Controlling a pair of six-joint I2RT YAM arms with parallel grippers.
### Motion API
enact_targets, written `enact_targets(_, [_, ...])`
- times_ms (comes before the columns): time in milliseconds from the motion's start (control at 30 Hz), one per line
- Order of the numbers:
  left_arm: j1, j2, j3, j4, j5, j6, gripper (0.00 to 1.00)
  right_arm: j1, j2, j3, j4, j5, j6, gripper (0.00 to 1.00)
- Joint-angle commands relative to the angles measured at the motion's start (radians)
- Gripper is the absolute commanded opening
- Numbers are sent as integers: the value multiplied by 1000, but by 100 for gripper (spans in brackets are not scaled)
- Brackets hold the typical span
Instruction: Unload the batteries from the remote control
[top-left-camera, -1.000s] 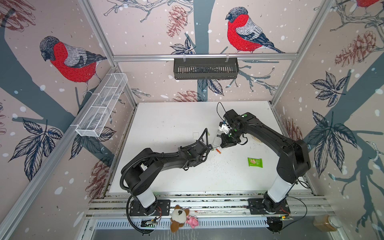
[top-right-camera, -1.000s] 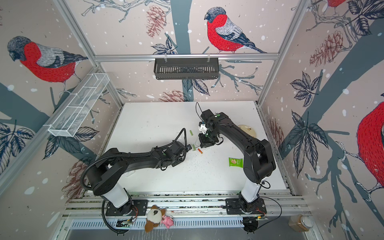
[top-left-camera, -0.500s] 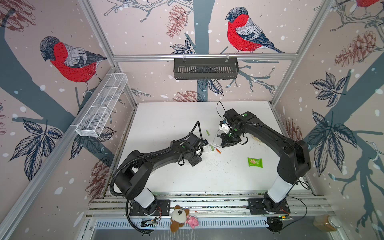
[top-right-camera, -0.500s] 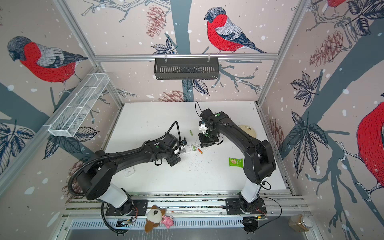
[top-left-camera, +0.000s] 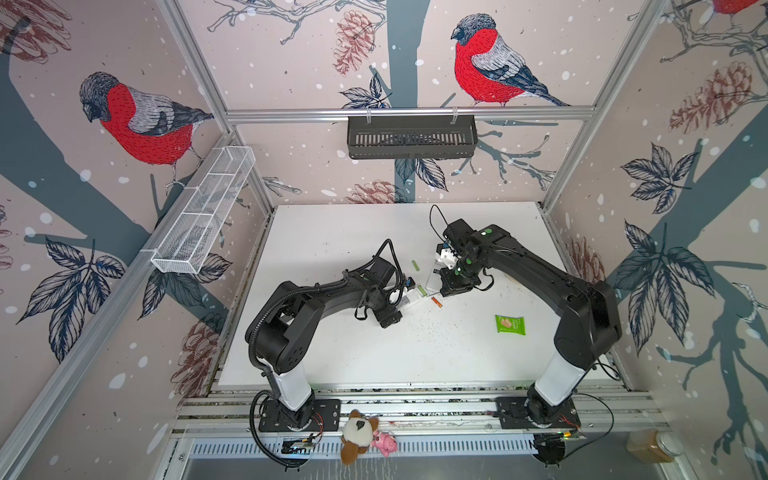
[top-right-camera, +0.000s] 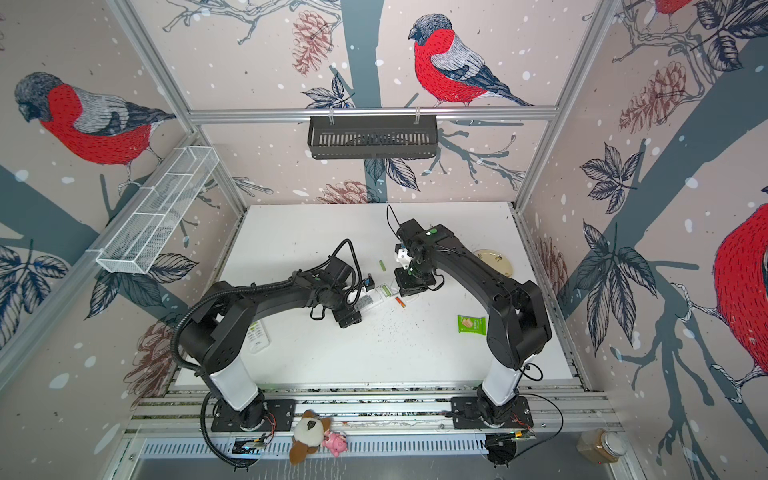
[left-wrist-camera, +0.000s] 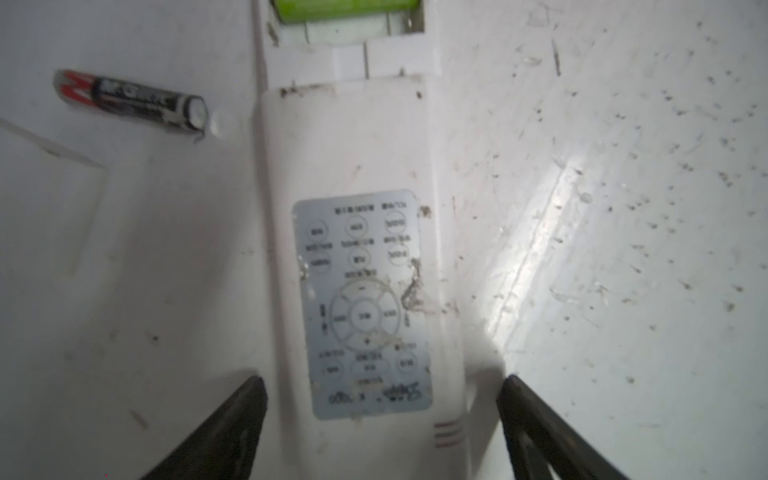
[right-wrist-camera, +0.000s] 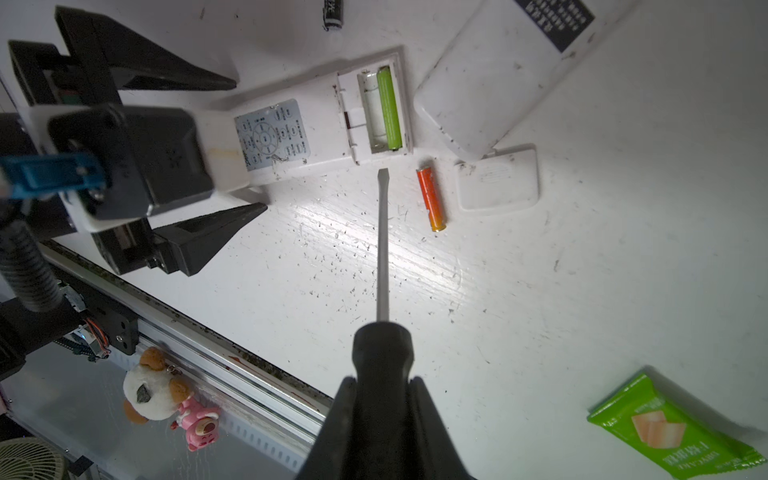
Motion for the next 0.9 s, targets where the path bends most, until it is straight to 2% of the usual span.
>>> enact_targets(0, [15,23,5,-45,27,22,86,0,-19,-7,-12,10,15,0])
enact_targets(167, [25,26,8,-35,54,15,83,0,-27,-14,-14,19,16,1])
enact_targets(267, [21,47,3,-44,64,8,71,-1,-29,-17,-16,20,19,1])
enact_targets(400, [0,21,-41,-3,38,-2,60,-1,-32,-15,-25,54,28,1])
enact_targets(733, [-84,-61,-127,65,-143,-34,30,13,12,36,-47,39,31,1])
enact_targets(867, [-105,-96,-163,93,-225,-45,24,25,24,46,-75,34,20,1])
